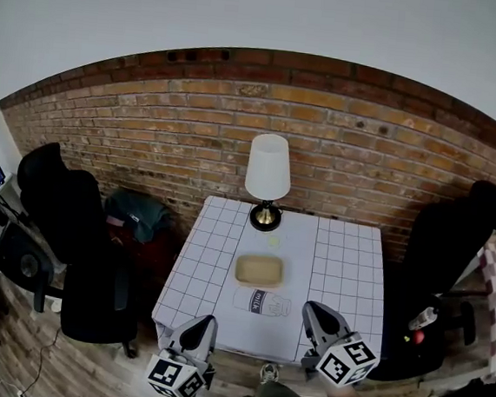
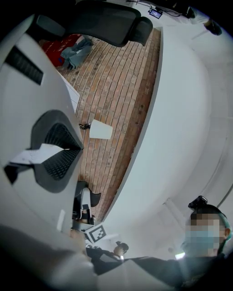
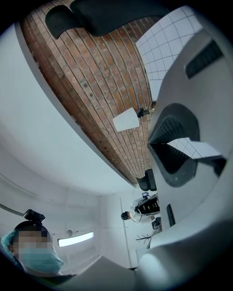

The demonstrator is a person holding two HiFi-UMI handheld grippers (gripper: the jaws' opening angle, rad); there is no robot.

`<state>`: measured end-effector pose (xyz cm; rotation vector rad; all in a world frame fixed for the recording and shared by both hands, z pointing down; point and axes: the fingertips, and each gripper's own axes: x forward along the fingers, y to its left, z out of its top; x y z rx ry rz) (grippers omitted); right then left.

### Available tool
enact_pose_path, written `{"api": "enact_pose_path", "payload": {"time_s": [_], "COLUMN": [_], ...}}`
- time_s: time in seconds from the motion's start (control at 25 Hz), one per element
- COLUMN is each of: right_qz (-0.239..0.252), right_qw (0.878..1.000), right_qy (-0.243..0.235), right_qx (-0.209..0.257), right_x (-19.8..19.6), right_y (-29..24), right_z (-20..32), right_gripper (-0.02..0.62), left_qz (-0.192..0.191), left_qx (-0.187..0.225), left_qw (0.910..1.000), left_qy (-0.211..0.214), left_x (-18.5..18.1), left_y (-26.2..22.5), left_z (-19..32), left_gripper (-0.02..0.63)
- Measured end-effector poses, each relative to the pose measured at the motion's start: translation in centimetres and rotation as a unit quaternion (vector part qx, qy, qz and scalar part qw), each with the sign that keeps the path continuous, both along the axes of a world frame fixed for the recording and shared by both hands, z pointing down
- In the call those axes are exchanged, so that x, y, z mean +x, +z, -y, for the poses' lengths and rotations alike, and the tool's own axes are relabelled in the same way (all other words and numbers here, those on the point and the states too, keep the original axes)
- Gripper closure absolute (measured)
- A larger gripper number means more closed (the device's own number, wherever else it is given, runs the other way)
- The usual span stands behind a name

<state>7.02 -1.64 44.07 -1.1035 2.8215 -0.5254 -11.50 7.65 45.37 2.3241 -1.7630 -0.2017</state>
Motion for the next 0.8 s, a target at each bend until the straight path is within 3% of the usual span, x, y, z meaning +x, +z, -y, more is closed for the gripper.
{"api": "enact_pose_path", "payload": {"time_s": [0.8], "right_qz": [0.004], "right_qw": [1.0], "right_qy": [-0.01], "right_qx": [-0.005], "right_x": [0.5], "right_y": [1.2], "right_z": [10.6], "right_gripper": [0.591], "left_qz": [0.011], "left_qx": [-0.007], "left_qw": [0.9997], "left_qy": [-0.02], "left_x": [0.2], "left_y": [0.3], "left_z": [11.2], "left_gripper": [0.595]}}
